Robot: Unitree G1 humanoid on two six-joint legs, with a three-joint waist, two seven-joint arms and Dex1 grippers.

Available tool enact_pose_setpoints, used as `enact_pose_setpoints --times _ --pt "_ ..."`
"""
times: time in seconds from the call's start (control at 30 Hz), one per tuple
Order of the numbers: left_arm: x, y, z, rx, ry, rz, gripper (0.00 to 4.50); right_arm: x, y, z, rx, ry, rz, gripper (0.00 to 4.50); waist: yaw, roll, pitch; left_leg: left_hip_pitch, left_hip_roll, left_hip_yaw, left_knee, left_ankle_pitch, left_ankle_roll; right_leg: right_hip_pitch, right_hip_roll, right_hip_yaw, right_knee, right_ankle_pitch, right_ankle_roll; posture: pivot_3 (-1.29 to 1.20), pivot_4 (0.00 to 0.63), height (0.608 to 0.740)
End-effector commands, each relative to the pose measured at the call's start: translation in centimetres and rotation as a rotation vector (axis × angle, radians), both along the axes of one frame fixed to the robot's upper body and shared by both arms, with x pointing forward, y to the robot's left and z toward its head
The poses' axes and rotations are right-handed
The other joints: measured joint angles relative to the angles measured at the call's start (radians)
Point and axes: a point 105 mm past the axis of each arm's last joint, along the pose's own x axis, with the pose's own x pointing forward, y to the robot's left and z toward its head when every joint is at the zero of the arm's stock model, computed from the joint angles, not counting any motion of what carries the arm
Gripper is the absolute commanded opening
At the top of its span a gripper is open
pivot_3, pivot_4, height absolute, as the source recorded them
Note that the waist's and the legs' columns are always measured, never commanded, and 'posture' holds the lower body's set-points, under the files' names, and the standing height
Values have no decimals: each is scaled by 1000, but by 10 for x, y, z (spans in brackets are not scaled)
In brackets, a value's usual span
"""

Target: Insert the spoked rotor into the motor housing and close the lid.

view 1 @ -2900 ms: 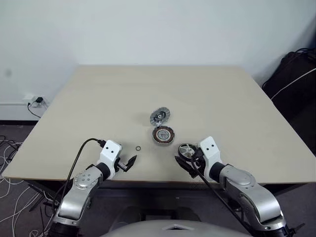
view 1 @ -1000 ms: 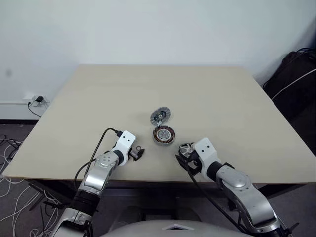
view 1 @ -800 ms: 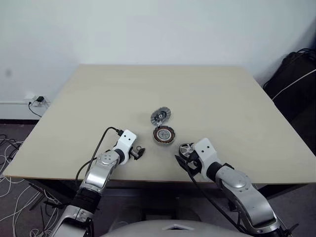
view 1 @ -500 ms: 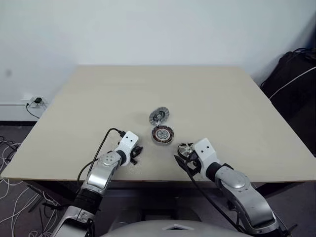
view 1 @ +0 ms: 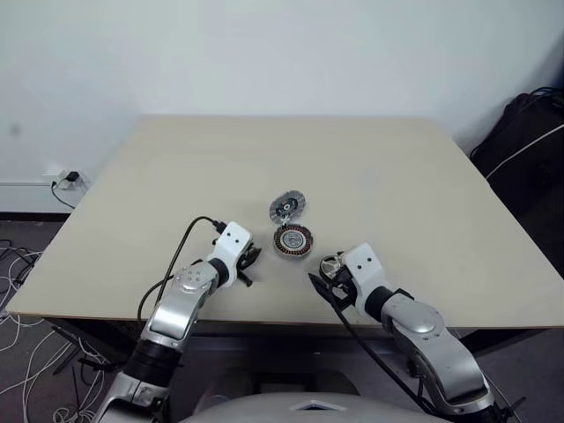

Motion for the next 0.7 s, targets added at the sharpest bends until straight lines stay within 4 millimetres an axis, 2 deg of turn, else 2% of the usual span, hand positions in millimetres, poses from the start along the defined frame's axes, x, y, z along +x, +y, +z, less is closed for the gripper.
enact_pose_setpoints --times 0.03,0.2,0.33,0.7 --pt "14 -18 19 -28 -85 -36 666 5 5 8 11 -44 13 4500 0 0 0 0 0 0 0 1 1 0 0 0 0 0 0 0 0 740" --pt "28 -40 20 -44 -99 -70 666 5 7 9 16 -50 11 4500 -2 0 0 0 0 0 0 2 -1 0 0 0 0 2 -3 0 0 740" --pt "35 -56 14 -48 -81 -99 666 4 7 9 15 -55 3 4500 -2 0 0 -1 0 0 0 3 -2 -1 0 0 0 2 -3 0 0 740" --pt "49 -75 -8 -28 -31 -106 666 5 5 12 10 -73 -19 4500 -3 -1 0 -1 -1 0 1 2 -1 -1 0 0 0 2 -1 0 0 740"
